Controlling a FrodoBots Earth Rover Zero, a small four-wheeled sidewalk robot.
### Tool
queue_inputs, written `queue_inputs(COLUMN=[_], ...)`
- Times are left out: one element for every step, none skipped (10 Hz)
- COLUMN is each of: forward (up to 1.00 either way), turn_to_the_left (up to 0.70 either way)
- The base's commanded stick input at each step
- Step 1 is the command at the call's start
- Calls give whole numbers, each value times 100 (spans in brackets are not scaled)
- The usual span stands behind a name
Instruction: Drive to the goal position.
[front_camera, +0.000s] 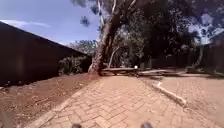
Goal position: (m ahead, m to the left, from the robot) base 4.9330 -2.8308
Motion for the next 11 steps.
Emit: queue_inputs(forward=[70, 70, 70, 70, 70, 70, 70, 70, 70, 70, 70], turn_to_the_left=[-35, -32, -24, -15, -7, 0, 0, 0, 0, 0, 0])
